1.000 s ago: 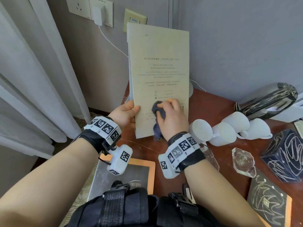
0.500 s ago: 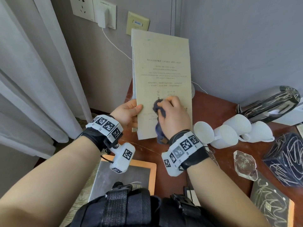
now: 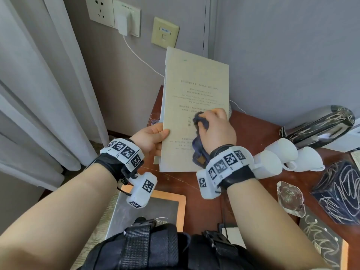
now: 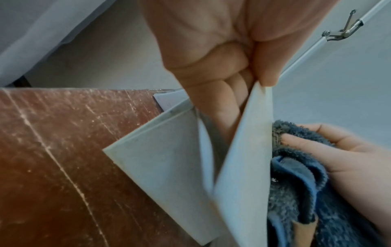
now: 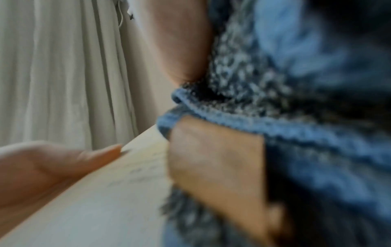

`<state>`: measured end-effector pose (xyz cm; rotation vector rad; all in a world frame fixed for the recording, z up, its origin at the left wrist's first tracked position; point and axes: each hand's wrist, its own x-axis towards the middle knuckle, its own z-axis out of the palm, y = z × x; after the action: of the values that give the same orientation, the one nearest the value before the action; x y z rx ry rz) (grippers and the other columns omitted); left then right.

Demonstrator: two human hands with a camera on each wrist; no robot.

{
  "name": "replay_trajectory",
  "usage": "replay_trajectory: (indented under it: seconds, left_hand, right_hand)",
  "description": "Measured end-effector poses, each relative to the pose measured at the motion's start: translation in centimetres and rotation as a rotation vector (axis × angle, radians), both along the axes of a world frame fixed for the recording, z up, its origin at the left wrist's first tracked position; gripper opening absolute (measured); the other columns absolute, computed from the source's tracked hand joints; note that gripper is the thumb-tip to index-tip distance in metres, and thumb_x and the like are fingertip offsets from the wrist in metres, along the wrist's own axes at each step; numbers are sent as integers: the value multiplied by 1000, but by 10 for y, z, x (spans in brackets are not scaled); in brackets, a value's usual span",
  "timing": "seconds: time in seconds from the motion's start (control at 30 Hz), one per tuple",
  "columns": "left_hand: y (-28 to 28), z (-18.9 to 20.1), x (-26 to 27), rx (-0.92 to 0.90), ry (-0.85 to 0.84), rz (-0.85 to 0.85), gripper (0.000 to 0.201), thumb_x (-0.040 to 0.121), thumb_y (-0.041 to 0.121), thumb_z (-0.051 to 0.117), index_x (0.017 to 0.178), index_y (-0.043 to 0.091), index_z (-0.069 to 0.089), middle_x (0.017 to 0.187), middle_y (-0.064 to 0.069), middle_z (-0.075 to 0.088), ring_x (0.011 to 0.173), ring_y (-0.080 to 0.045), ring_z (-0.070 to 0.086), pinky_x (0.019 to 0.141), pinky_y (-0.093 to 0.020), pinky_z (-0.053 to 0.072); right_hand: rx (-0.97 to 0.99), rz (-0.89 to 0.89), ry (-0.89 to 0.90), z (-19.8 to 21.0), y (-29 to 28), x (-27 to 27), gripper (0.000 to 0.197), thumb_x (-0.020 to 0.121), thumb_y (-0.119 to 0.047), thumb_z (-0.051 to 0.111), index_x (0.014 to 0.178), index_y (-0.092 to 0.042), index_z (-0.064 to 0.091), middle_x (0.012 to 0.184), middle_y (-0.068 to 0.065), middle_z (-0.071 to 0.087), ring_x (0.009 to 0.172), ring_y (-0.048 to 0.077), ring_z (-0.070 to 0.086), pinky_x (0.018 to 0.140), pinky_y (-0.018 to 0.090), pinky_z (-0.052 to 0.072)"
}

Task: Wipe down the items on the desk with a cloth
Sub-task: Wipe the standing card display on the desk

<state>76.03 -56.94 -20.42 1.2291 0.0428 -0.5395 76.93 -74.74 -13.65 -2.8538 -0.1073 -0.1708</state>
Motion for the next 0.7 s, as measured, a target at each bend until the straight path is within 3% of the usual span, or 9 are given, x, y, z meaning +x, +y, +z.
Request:
replay_trajectory:
  seconds: [0.07,0.2,0.27,0.43,0.5,0.6,0.7]
  left_hand:
    - [-3,0,0,0,-7,-1,22,99,14,36,99,22,56,74,7,72,65,-9,69,60,-26,58]
    - [-4,-2,-2,-50,-12,32,22,99,8,34,98,14,55,65,6,69,54,-8,63,49,-22,52]
    - [-1,-3,-1,-20,-20,33,23,99,9,34,98,18,55,67,6,69,55,-8,64,50,-23,52]
    - [7,-2,3,2,-6,-9,22,98,15,37,104,22,57,83,4,73,72,-13,70,64,-29,58]
    - [7,-1,2,-3,-7,-15,21,98,15,38,104,21,58,85,3,73,75,-14,70,66,-30,58]
    - [7,-3,1,-3,-25,-4,21,98,14,38,104,20,57,82,3,73,72,-13,69,63,-29,59]
    - [8,-4,0,8,-37,2,21,98,14,37,102,19,57,75,3,72,64,-12,68,57,-25,56]
  right_hand:
    - [-38,138,37,-4,11,-15,22,88,-17,55,108,-23,61,119,1,47,93,24,54,72,30,44]
    - [-116,581,164,-19,32,-48,22,83,-12,58,103,-17,65,113,7,53,92,31,54,68,36,40]
    - [-72,500,123,-17,26,-38,21,85,-15,58,105,-19,65,114,4,52,94,28,53,69,36,42]
    - [-6,92,-56,2,3,1,21,89,-20,56,109,-21,63,119,1,49,94,25,55,69,29,41]
    - [-23,51,-71,6,1,4,21,89,-19,56,109,-22,62,119,0,48,94,24,55,67,27,38]
    - [-46,290,-40,-1,12,-14,22,84,-12,58,104,-21,64,113,2,51,91,24,53,67,28,37]
    - [-127,599,118,-16,19,-35,22,80,-10,62,101,-17,66,108,6,54,90,31,54,67,37,46]
